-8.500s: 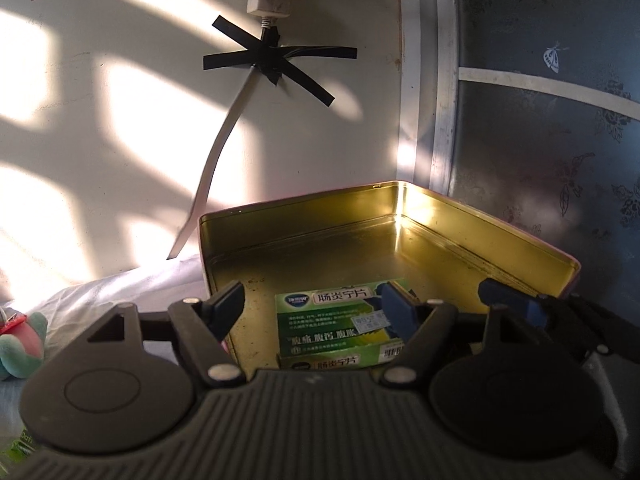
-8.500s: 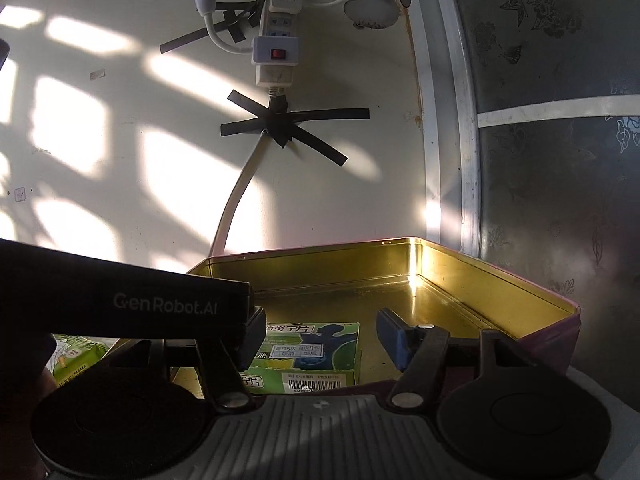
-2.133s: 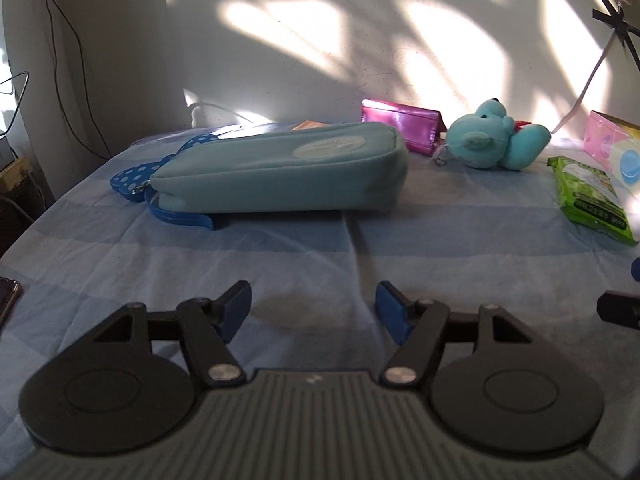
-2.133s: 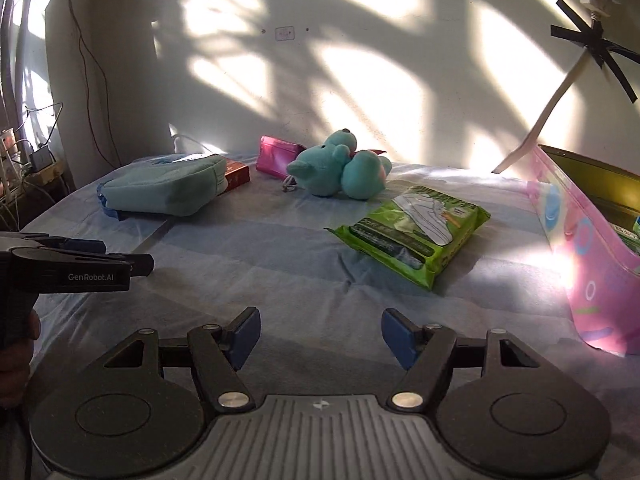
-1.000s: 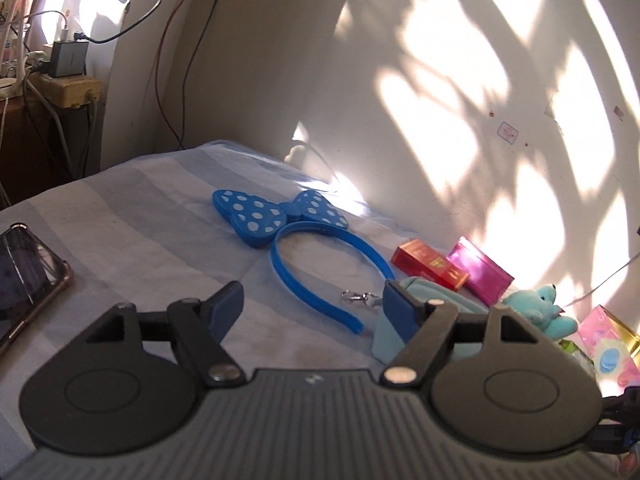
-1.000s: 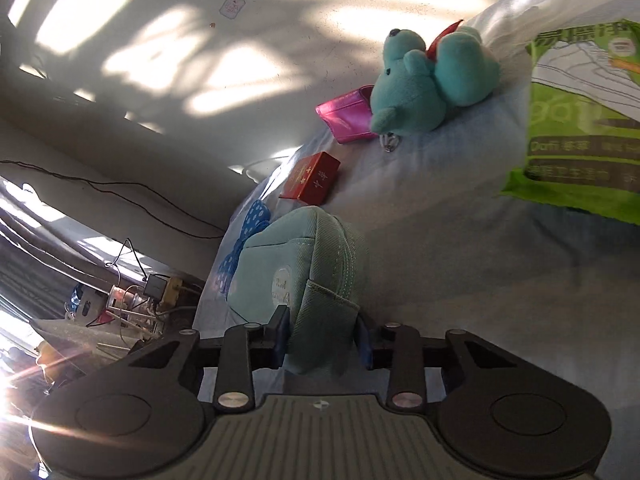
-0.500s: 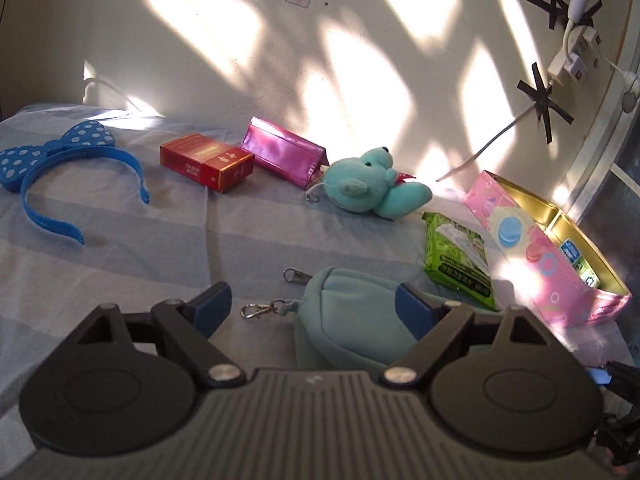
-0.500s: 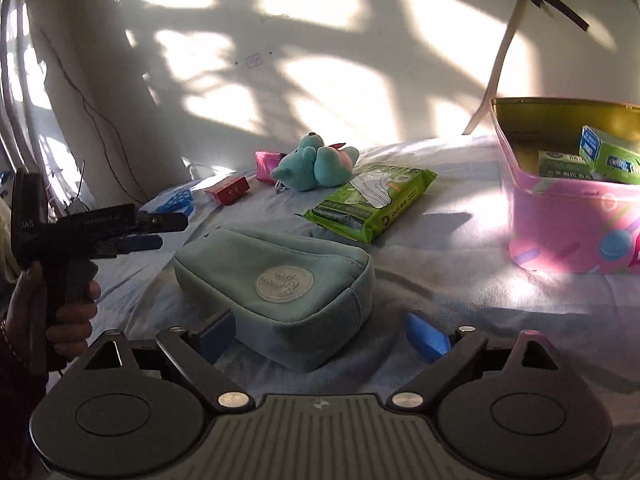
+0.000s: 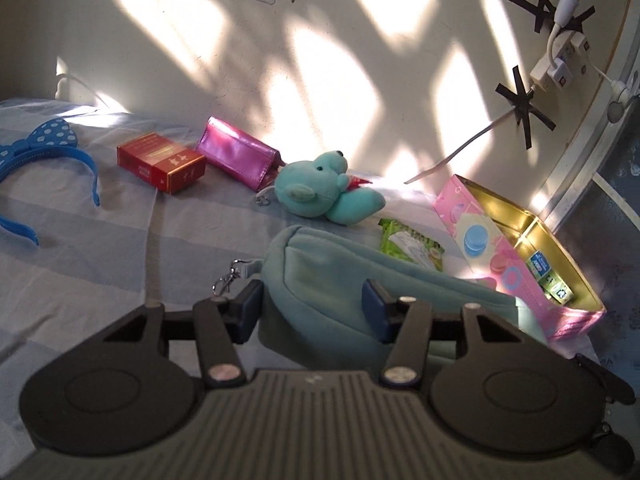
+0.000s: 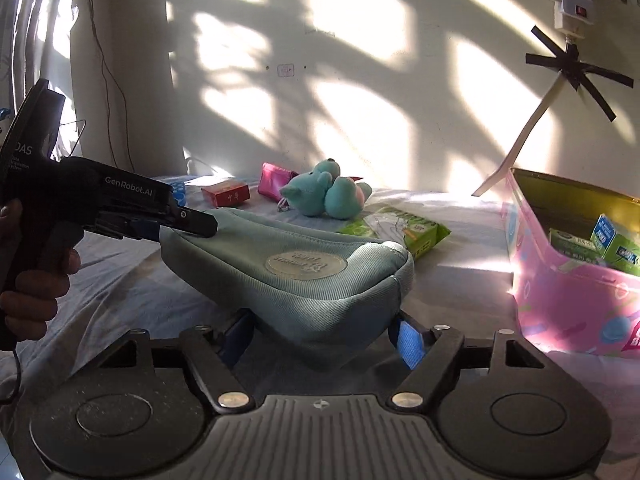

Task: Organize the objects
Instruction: 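Carry the teal pouch into the tin and open both grippers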

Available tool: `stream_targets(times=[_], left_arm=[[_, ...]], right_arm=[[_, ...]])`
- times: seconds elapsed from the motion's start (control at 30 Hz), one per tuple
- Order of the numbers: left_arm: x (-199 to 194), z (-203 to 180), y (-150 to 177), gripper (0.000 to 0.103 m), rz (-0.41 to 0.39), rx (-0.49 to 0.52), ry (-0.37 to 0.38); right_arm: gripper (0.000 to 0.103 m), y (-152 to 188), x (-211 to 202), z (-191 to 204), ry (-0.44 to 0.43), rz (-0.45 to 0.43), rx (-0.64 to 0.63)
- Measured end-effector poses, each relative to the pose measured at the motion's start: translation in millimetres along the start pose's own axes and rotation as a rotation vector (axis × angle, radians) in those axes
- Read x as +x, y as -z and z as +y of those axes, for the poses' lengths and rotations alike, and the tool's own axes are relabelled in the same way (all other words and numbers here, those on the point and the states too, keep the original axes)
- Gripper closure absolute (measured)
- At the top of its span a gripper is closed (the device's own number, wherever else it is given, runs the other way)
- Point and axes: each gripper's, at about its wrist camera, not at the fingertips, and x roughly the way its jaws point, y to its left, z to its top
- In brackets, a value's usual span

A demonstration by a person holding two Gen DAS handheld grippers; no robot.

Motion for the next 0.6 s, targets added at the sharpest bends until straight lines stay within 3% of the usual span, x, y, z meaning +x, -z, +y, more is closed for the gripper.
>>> stream_targets(times=[0.13, 0.27, 0.43, 0.6], left_arm=[[13, -50, -31, 0.047, -0.066, 0.055, 0.042], [51, -101, -47, 0.047, -0.068, 0.062, 0.105], [110, -164, -55, 0.047, -0.012, 0.066, 0.156], [158, -221, -57, 0.047, 0.001, 0.148, 0.152]], right_arm=[[0.030, -23, -10, -32, 0.088, -0.090, -0.051], [0.030, -34, -14, -90, 0.164, -0.130, -0.036], [0.031, -32, -12, -161, 0.250, -0.124, 0.010], [0.031, -28, -3, -223, 0.312, -0.087, 0.091]])
